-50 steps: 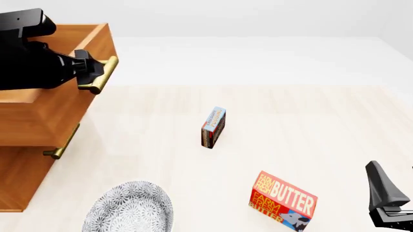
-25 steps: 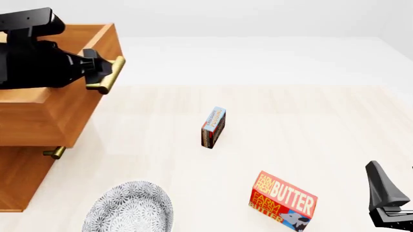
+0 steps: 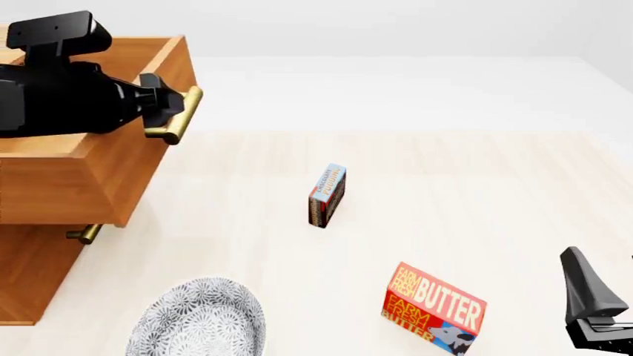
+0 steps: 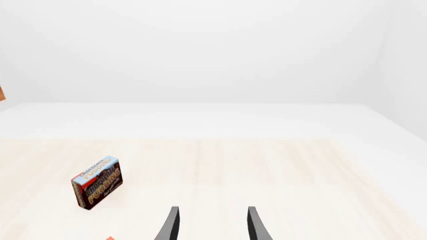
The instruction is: Put the chocolate pudding in the top drawer of the cabinet and close it.
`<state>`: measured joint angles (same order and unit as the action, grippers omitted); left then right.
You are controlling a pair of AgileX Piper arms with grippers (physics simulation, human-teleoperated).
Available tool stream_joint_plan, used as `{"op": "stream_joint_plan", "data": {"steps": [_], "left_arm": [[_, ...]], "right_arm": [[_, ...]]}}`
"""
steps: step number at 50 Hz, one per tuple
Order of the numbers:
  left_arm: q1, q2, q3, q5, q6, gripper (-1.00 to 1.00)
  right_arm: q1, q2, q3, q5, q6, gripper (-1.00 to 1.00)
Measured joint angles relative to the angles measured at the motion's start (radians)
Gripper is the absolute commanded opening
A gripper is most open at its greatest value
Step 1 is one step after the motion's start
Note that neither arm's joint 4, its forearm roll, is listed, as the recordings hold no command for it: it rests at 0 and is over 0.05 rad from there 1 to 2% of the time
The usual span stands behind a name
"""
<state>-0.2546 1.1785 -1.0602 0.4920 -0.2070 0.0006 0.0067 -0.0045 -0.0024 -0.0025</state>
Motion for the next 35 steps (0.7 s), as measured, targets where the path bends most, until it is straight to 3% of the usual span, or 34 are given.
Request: {"op": "stream_joint_plan", "data": {"steps": [35], "left_arm": [[-0.053, 0.035, -0.019, -0.031, -0.001, 1.00]], "right_arm": [[0.000, 0.000, 0.000, 0.000, 0.000, 1.00]]}}
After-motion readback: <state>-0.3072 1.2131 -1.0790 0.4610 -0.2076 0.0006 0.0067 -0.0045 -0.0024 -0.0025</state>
